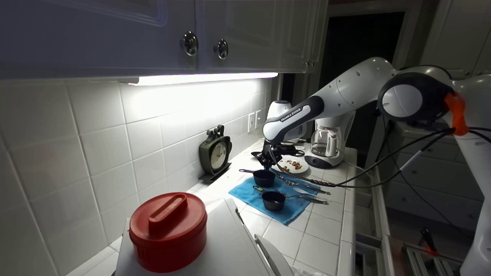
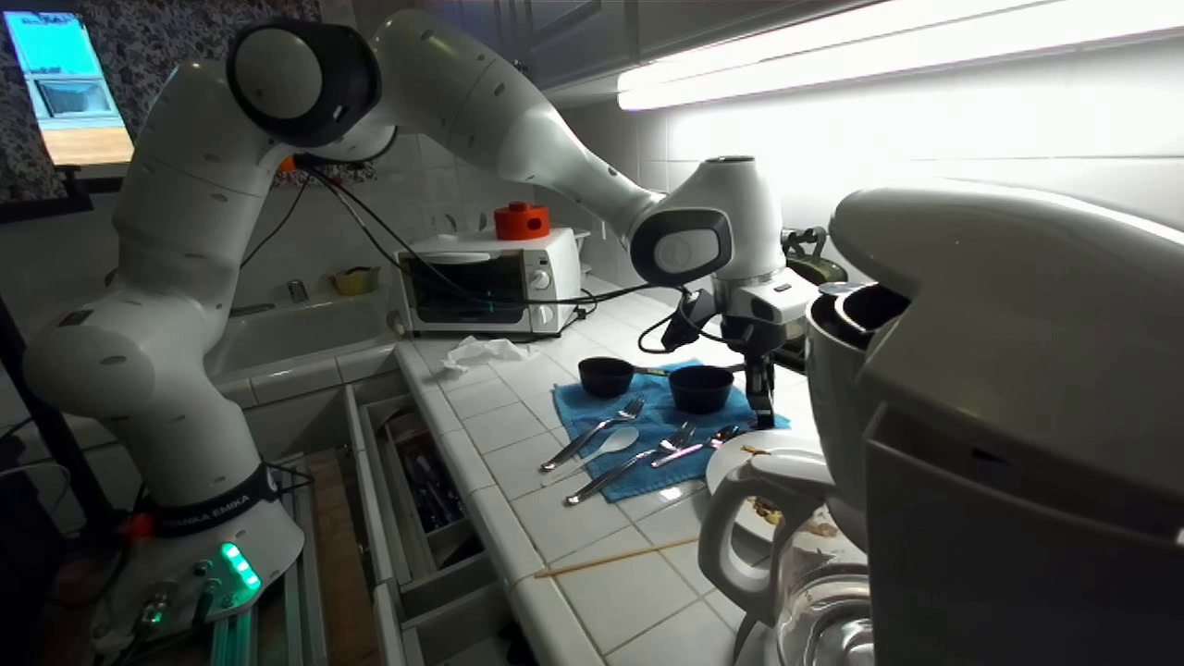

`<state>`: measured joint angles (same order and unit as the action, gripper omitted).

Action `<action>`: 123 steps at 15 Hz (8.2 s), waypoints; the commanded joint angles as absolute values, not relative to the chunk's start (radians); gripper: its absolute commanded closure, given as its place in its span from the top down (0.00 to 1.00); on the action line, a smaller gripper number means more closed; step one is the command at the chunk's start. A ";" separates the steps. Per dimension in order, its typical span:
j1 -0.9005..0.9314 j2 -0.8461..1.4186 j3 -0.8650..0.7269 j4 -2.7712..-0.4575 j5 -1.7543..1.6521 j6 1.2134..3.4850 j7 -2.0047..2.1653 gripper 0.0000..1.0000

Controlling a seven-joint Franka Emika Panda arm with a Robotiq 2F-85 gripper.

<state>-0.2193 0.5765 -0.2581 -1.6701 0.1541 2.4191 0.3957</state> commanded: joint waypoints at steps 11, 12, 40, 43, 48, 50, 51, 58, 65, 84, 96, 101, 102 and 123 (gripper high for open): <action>-0.218 0.568 -0.247 -1.684 0.149 2.428 0.380 0.32; -0.217 0.568 -0.246 -1.684 0.149 2.428 0.379 0.26; -0.209 0.518 -0.244 -1.716 0.146 2.438 0.374 0.06; -0.207 0.524 -0.244 -1.717 0.144 2.436 0.376 0.36; -0.205 0.528 -0.246 -1.728 0.143 2.436 0.377 0.19; -0.205 0.529 -0.247 -1.733 0.142 2.436 0.378 0.06; -0.205 0.529 -0.247 -1.735 0.142 2.437 0.379 0.05; -0.205 0.529 -0.250 -1.733 0.140 2.437 0.380 0.29; -0.206 0.536 -0.252 -1.729 0.139 2.437 0.380 0.06; -0.207 0.542 -0.256 -1.728 0.136 2.437 0.379 0.21; -0.207 0.539 -0.259 -1.729 0.134 2.440 0.378 0.06; -0.209 0.534 -0.259 -1.732 0.137 2.443 0.372 0.07; -0.209 0.532 -0.259 -1.734 0.137 2.444 0.372 0.06; -0.212 0.531 -0.261 -1.746 0.136 2.453 0.371 0.30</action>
<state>-0.2098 0.5371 -0.2619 -1.7278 0.1531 2.4403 0.3774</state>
